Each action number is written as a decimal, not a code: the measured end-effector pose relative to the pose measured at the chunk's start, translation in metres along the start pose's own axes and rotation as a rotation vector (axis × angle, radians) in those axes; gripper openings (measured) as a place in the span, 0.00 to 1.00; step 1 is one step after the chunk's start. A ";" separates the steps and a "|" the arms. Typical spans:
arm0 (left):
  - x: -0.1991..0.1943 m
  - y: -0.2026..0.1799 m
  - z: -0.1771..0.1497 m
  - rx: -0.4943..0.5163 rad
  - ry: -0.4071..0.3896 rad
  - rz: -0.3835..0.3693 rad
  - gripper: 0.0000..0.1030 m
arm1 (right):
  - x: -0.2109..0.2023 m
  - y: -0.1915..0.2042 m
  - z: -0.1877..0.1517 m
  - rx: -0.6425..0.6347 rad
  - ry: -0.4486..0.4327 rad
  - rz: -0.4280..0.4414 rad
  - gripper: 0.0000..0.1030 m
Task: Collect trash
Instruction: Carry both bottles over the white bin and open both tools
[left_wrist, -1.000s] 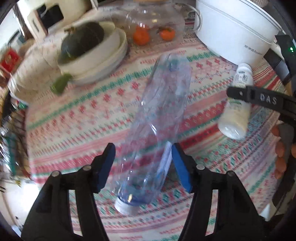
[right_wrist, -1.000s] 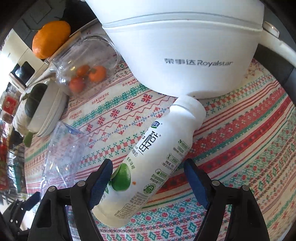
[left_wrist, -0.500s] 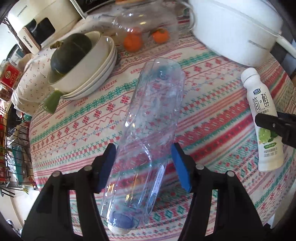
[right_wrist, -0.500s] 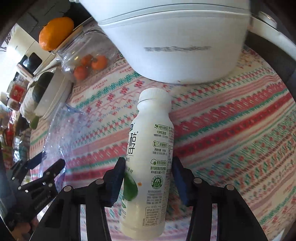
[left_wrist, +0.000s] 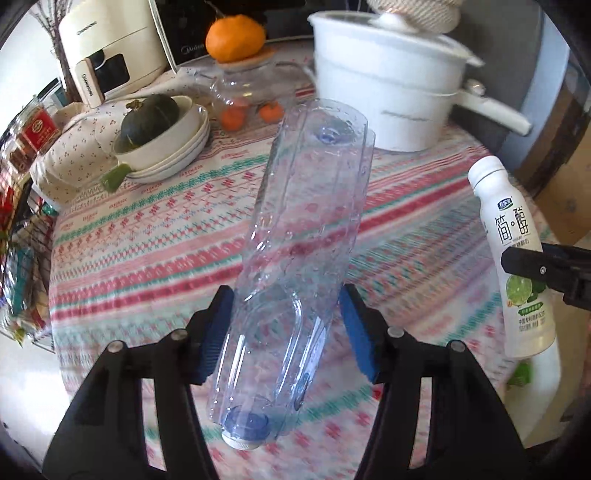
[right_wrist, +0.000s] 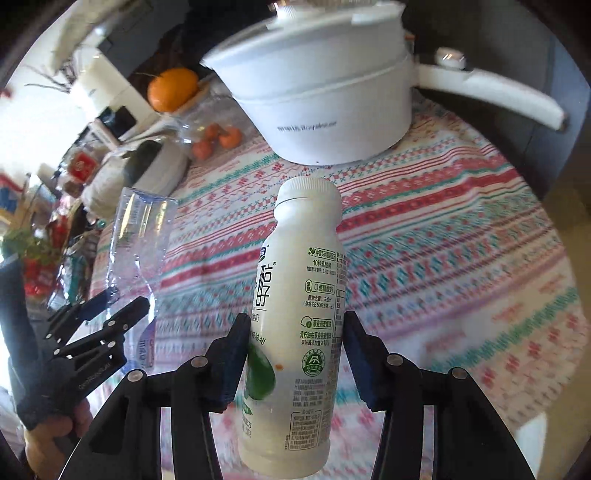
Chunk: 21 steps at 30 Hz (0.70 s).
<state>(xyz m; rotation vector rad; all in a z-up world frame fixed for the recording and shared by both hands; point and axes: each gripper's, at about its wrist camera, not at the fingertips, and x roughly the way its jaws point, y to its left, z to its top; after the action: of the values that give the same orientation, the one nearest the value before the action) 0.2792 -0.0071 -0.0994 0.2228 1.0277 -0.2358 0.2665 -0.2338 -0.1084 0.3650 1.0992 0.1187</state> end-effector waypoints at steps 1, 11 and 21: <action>-0.007 -0.002 -0.005 -0.015 -0.009 -0.012 0.59 | -0.005 -0.001 -0.003 -0.006 -0.006 0.005 0.50; -0.068 -0.043 -0.061 -0.070 -0.084 -0.143 0.59 | -0.084 -0.024 -0.063 -0.071 -0.087 -0.007 0.50; -0.110 -0.099 -0.099 -0.060 -0.162 -0.283 0.59 | -0.144 -0.055 -0.120 -0.128 -0.171 -0.060 0.50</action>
<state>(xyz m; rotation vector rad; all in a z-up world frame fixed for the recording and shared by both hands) 0.1140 -0.0627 -0.0607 0.0020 0.9021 -0.4708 0.0898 -0.2970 -0.0543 0.2229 0.9271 0.1020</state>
